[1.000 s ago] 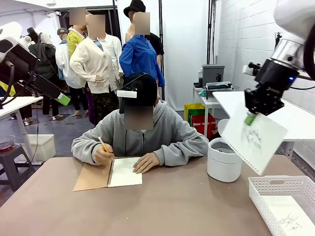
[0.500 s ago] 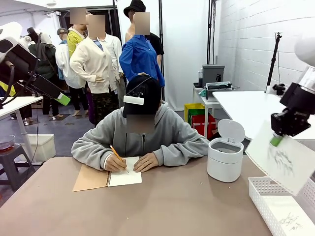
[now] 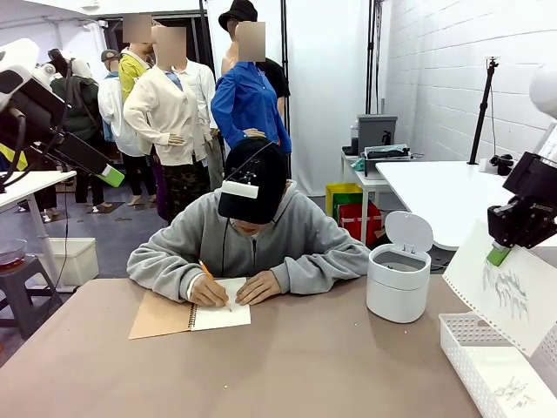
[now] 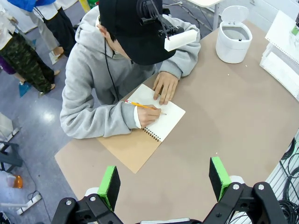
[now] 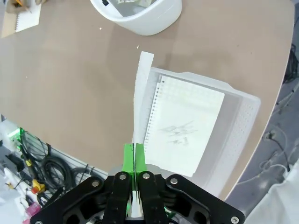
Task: Sort the paper based on its condition.
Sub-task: If a person hands you a paper, place it in the Organizing basket , and if it's crumpled, put it in the Trash can.
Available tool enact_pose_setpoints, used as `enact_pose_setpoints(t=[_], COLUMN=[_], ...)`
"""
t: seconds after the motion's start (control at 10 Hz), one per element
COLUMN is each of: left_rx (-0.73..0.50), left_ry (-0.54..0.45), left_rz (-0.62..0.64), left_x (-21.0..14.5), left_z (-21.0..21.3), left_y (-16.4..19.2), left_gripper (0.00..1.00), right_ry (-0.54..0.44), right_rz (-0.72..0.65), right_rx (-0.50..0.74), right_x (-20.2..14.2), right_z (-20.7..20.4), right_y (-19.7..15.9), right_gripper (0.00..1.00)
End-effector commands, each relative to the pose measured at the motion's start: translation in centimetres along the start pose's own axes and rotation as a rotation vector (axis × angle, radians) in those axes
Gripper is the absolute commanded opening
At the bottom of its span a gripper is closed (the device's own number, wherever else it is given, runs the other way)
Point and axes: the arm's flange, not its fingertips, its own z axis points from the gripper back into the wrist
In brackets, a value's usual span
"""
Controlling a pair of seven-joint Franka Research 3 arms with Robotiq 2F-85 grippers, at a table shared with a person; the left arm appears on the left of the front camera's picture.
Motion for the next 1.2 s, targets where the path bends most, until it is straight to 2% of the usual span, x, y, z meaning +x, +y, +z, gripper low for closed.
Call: enact_pose_setpoints(t=[0.0,0.2,0.7,1.1], left_rx=[-0.014,-0.014,-0.014,-0.014], left_ry=[-0.005,-0.005,-0.005,-0.005], left_rz=[0.019,0.019,0.019,0.019], left_x=[0.0,0.0,0.0,0.0], left_z=[0.0,0.0,0.0,0.0], left_y=[0.0,0.0,0.0,0.0], left_gripper=[1.0,1.0,1.0,1.0], right_ry=[-0.011,0.047,0.082,0.104], right_rz=[0.012,-0.009,-0.17,-0.171], right_rx=[-0.002,0.019,0.067,0.134], right_x=[0.3,-0.1,-3.5,-4.2], right_z=[-0.2,-0.9,-7.2,-10.7], right_y=[0.1,-0.6,-4.6,-5.3], right_gripper=[0.0,0.0,0.0,0.0])
